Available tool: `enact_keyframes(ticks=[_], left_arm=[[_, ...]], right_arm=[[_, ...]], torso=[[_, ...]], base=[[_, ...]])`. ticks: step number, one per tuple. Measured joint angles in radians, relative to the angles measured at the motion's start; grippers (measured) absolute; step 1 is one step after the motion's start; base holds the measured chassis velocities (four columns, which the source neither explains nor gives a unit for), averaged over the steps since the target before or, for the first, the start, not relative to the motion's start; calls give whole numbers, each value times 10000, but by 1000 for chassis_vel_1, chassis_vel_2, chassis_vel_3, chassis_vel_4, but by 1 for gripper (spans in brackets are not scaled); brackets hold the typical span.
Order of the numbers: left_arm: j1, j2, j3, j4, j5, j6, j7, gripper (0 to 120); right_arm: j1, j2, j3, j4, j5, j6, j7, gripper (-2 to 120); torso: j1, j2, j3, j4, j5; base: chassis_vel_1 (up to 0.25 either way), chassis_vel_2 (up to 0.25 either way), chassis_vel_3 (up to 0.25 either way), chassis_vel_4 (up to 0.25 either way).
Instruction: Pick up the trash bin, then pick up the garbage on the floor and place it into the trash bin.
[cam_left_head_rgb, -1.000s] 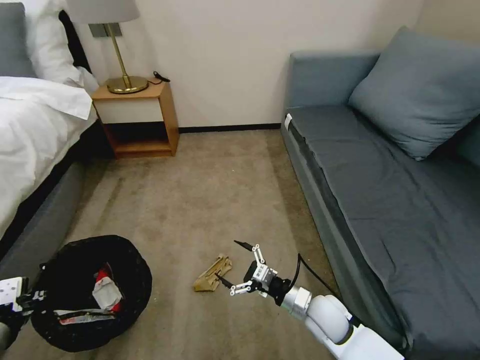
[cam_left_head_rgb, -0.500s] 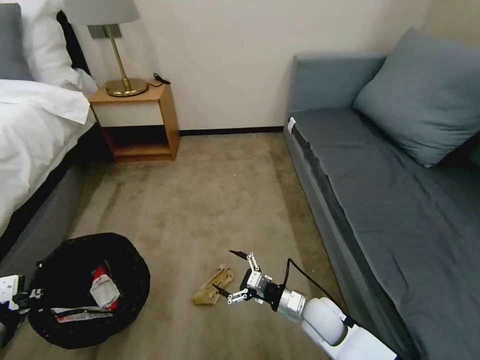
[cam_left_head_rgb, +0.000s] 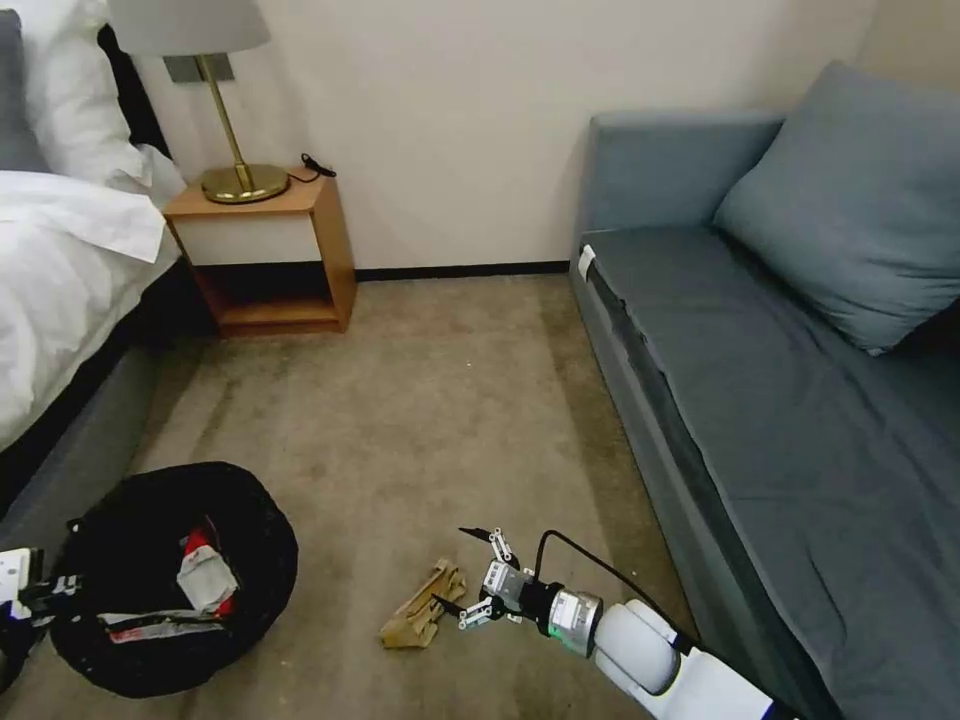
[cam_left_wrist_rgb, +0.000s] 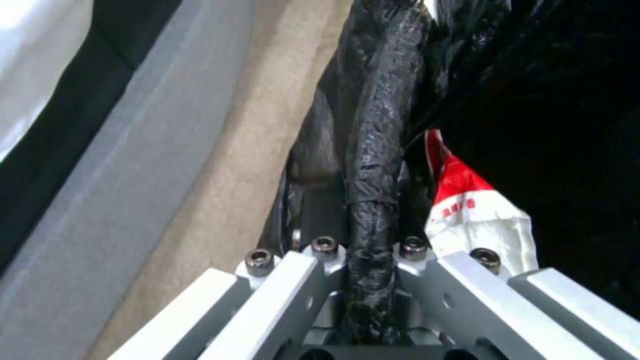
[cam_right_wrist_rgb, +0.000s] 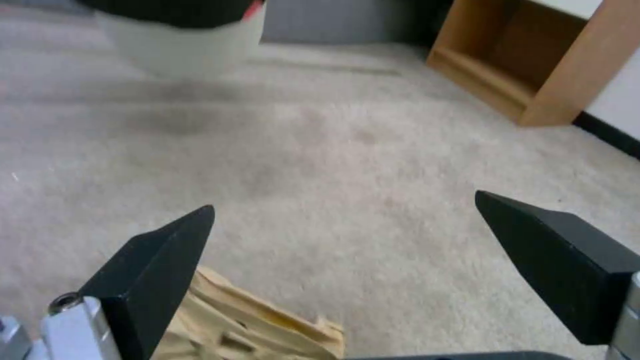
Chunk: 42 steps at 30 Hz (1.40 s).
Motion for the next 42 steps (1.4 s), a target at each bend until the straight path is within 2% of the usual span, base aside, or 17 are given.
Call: enact_keyframes(ticks=[8,12,17,22,30,34,36,38,42], left_arm=[[-40,-165,93,-256,80,0,-29,2],[20,-314,229,-662,181,0,-31,2],[53,-373,370,-686,339,0,-34,2],[54,-377,438,-694,468,0,-39,2],[29,-409,469,-607,498,0,-40,2],[50,-467,451,-608,502,0,-40,2],[53,-468,446,-608,503,0,-40,2],[26,-464,447,-563,504,0,-40,2],[-16,-453,486,-440,513,0,-40,2]], right_arm=[[670,69,-489,-924,-1008,-181,-761,100],[1845,282,-1478,-2093,-1375,152,-1485,100],[3007,615,-2453,-3156,-1643,532,-1938,100],[3667,905,-3192,-3855,-1677,669,-2430,100],[4265,1586,-3857,-5059,-2109,867,-2589,97],[4342,1807,-3866,-5465,-2174,1022,-2583,80],[4346,1821,-3866,-5490,-2175,1064,-2596,77],[4342,1839,-3859,-5504,-2175,1142,-2643,65],[4316,1855,-3839,-5515,-2175,1196,-2656,57]], torso=[[0,0,2,-4,-2],[0,0,0,-1,0],[0,0,0,0,-1],[1,-1,1,0,-2],[0,-1,1,1,-2],[0,-1,0,-1,-2],[0,0,1,-1,-2],[0,-1,0,-1,0],[0,-1,0,-2,-1]], base=[[-106,96,100,-105],[-15,4,11,-13],[0,0,0,0],[0,0,0,0],[0,0,0,0],[0,0,0,0],[0,0,0,0],[0,0,0,0],[0,0,0,0]])
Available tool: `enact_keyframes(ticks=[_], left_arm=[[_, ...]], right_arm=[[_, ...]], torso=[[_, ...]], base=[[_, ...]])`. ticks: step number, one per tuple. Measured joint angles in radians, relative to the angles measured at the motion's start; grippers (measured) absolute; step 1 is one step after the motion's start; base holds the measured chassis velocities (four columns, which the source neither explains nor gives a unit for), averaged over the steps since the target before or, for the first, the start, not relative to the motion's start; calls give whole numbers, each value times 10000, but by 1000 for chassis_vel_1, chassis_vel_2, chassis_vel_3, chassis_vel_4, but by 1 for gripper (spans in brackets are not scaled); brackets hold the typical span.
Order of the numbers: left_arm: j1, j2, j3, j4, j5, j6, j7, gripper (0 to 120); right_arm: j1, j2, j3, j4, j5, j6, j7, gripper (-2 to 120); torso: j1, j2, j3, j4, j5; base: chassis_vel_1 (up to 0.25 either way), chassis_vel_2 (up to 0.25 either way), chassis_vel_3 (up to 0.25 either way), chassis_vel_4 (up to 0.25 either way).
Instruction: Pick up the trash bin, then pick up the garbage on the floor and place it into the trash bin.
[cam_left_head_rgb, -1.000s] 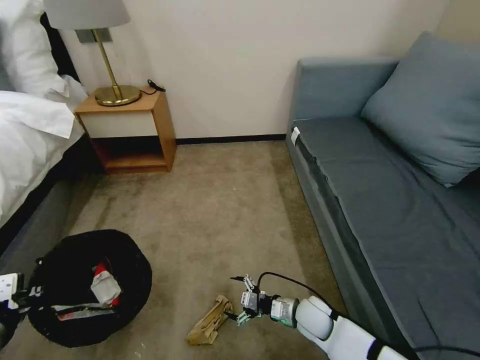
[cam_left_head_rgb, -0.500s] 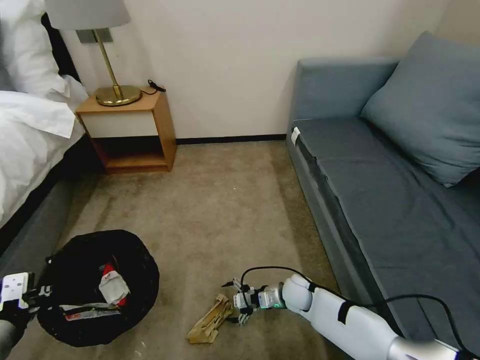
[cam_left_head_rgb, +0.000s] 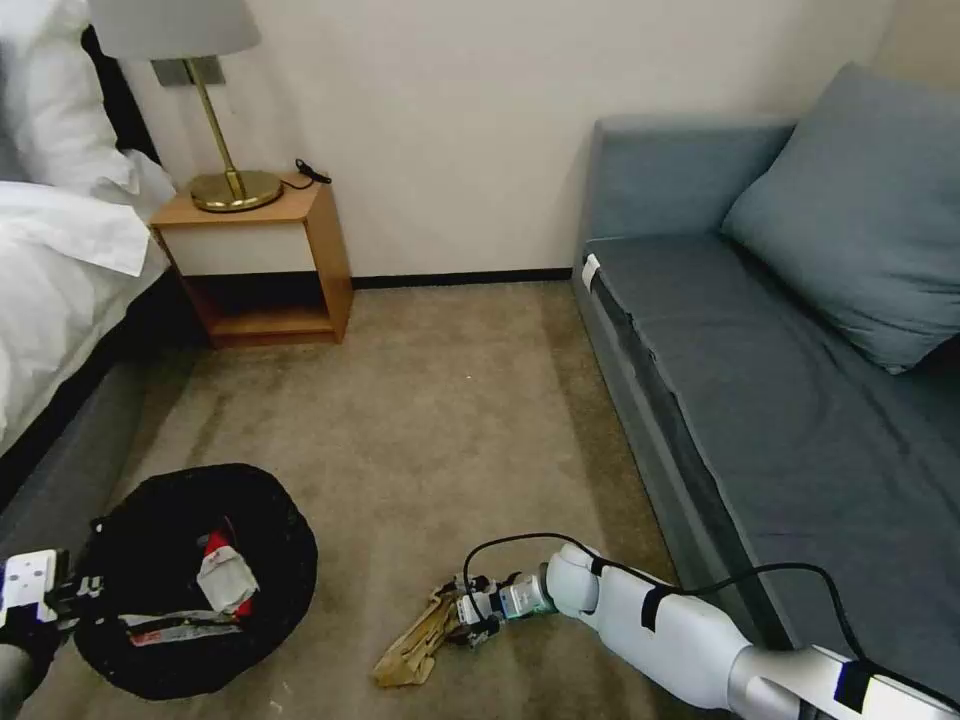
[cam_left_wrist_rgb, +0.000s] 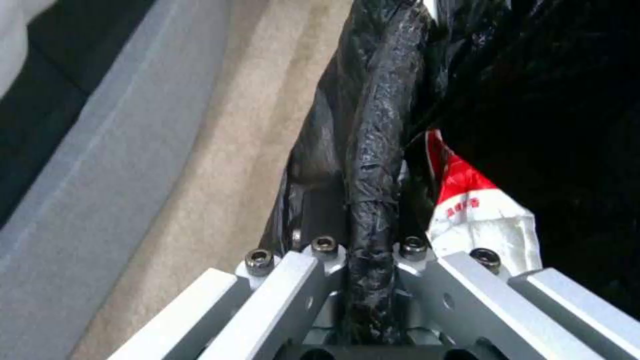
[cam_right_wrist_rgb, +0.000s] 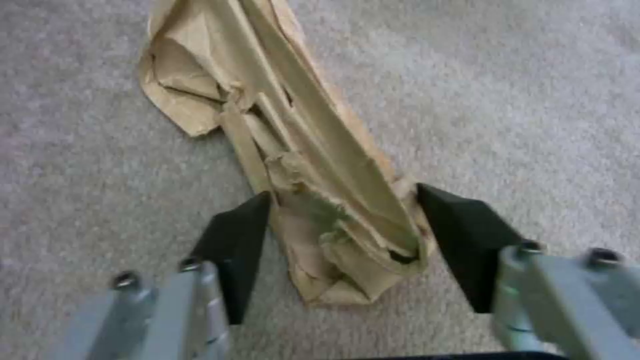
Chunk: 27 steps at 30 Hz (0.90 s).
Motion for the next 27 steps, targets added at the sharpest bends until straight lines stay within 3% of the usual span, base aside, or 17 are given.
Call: enact_keyframes(ticks=[2,15,24,25,27], left_arm=[[2,0,38,101,31,0,-2,2],[-28,55,93,192,46,0,-2,2],[-5,73,65,305,35,0,-2,2],[7,85,50,319,29,0,-2,2],[43,158,7,443,16,0,0,2]], right_arm=[[-27,17,41,-24,-34,70,-19,45],[-230,23,366,-82,-118,247,-65,2],[-800,-535,1246,951,717,315,70,0],[-866,-653,1334,1186,998,236,153,0],[-1219,-1075,1585,2222,2867,-354,677,0]], torso=[[0,1,0,0,0],[0,0,0,1,0],[0,0,-1,0,0],[0,0,0,1,0],[0,1,0,0,0]], base=[[0,0,0,0],[0,0,0,0],[0,0,0,0],[0,0,0,0],[0,0,0,0]])
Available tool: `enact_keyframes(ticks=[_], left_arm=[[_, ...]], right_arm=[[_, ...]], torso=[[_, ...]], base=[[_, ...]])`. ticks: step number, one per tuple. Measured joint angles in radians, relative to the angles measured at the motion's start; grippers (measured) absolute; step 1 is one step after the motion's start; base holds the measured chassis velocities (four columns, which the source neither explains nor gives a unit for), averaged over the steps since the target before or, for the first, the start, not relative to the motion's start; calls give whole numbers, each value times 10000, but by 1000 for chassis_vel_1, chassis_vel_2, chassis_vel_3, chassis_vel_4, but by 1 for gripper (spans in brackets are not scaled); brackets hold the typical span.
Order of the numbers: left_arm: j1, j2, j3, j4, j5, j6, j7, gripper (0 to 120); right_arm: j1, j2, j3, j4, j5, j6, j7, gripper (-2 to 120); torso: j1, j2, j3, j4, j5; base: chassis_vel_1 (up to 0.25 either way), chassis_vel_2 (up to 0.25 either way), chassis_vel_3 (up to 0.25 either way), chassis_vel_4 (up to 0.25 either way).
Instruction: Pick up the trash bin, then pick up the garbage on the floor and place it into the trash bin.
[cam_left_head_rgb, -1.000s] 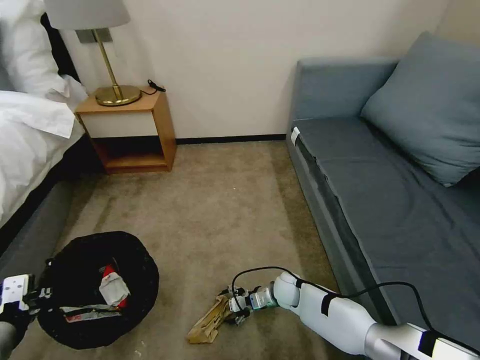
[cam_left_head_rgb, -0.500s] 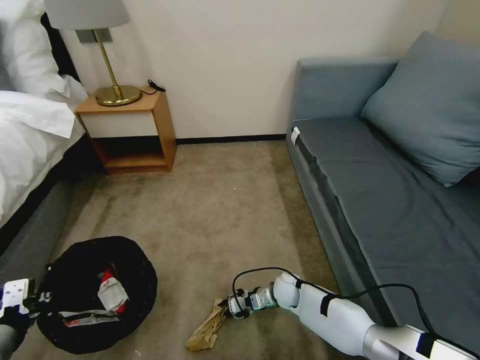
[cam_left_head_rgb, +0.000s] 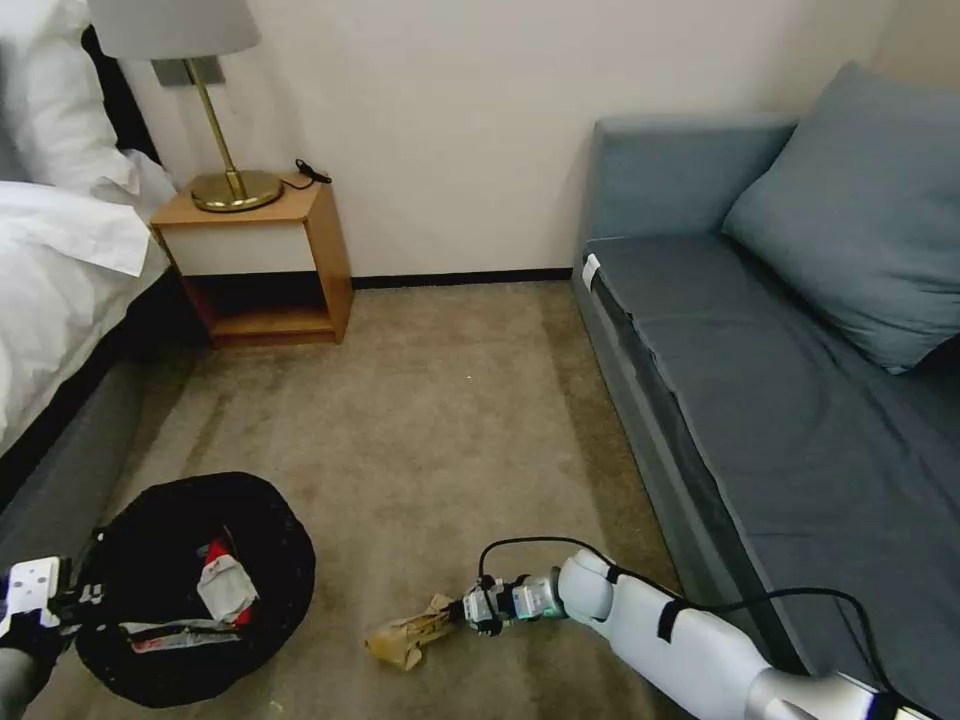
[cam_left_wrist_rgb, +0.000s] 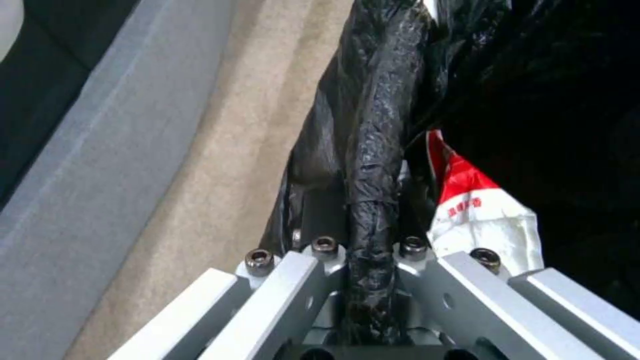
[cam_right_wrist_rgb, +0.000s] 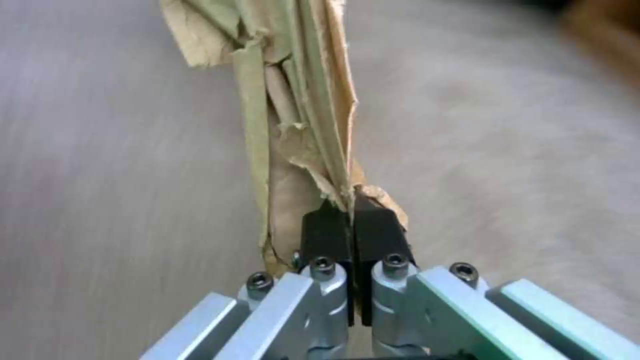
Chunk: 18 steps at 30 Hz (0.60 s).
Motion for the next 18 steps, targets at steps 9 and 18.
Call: enact_keyframes(ticks=[9,18], left_arm=[[-24,59,-38,226,-61,0,19,2],[-37,67,3,230,-61,0,34,2]], right_arm=[[-955,-551,550,3326,3941,-1451,1832,0],[-284,-104,-474,5460,5378,-2510,2846,0]], torso=[[0,0,0,1,-2],[-1,0,0,1,-2]], base=[[0,0,0,0],[0,0,0,0]])
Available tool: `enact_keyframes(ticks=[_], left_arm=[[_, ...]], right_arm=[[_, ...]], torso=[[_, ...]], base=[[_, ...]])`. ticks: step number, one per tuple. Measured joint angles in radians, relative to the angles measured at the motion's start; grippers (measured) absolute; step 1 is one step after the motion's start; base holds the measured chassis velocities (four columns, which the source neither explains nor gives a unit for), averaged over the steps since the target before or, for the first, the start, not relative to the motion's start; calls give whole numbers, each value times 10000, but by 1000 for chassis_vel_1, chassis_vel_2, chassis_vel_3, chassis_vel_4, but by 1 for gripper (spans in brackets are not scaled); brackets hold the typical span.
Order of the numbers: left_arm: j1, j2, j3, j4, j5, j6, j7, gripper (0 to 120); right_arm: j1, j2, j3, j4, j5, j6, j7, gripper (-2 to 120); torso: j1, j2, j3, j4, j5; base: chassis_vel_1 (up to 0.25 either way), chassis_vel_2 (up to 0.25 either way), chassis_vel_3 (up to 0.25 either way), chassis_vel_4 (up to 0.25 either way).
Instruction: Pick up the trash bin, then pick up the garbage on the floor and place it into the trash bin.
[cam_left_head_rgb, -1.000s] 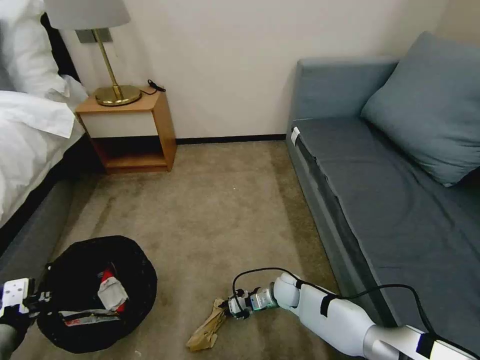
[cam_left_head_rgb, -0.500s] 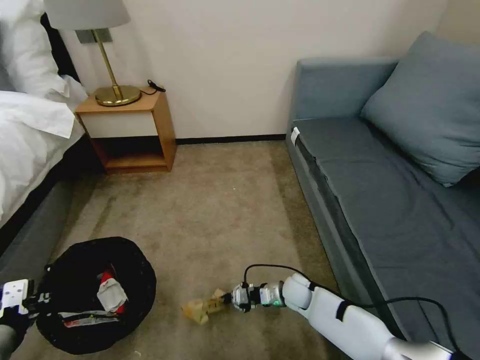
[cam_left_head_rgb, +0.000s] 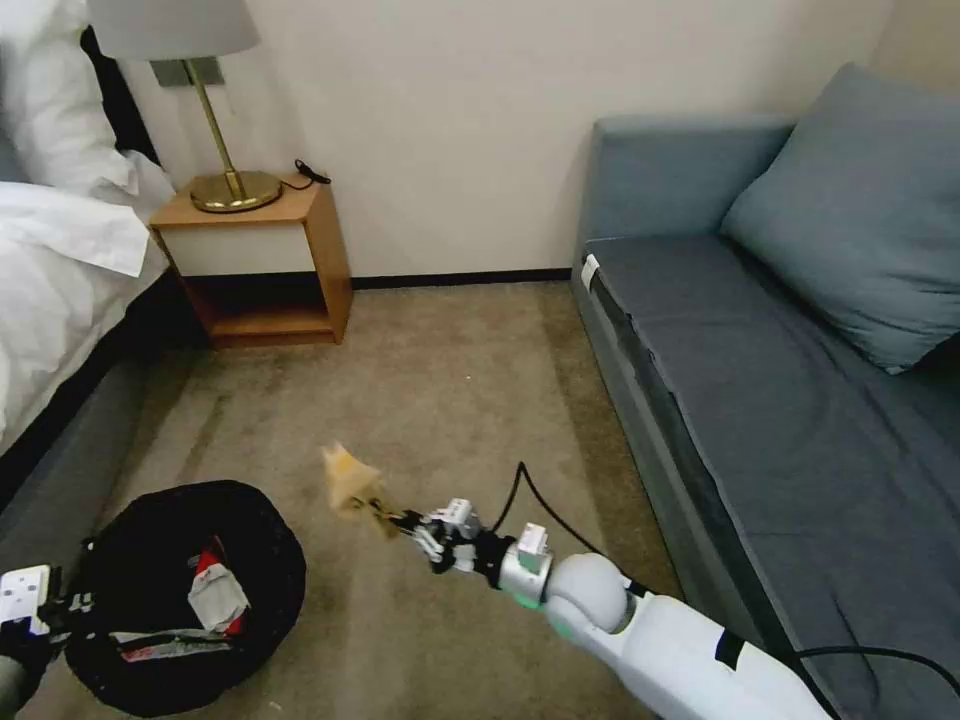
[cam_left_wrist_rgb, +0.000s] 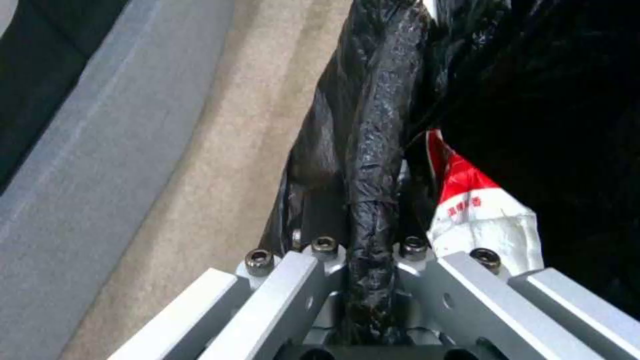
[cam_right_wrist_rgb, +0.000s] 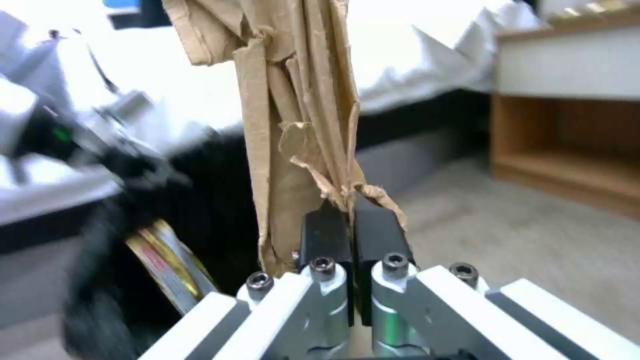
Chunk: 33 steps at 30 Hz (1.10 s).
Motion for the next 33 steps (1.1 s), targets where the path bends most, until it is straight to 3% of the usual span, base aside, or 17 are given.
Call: enact_keyframes(ticks=[10,18,23,33], left_arm=[[7,-52,64,-131,7,0,4,2],[-28,-56,129,-221,10,0,4,2],[1,-73,129,-222,13,0,10,2],[-31,-60,123,-200,-5,0,16,2]], right_arm=[[1651,1264,-1920,-488,-33,-448,827,0],[1958,2039,-2561,-1003,-117,-824,1211,0],[1970,2133,-2630,-1003,-170,-989,1340,0],[1993,2199,-2688,-1095,-392,-1240,1517,33]], torso=[[0,0,0,2,0],[0,0,0,1,0],[0,0,1,0,0],[1,0,0,0,1]], base=[[0,0,0,0],[0,0,0,0],[0,0,0,0],[0,0,0,0]])
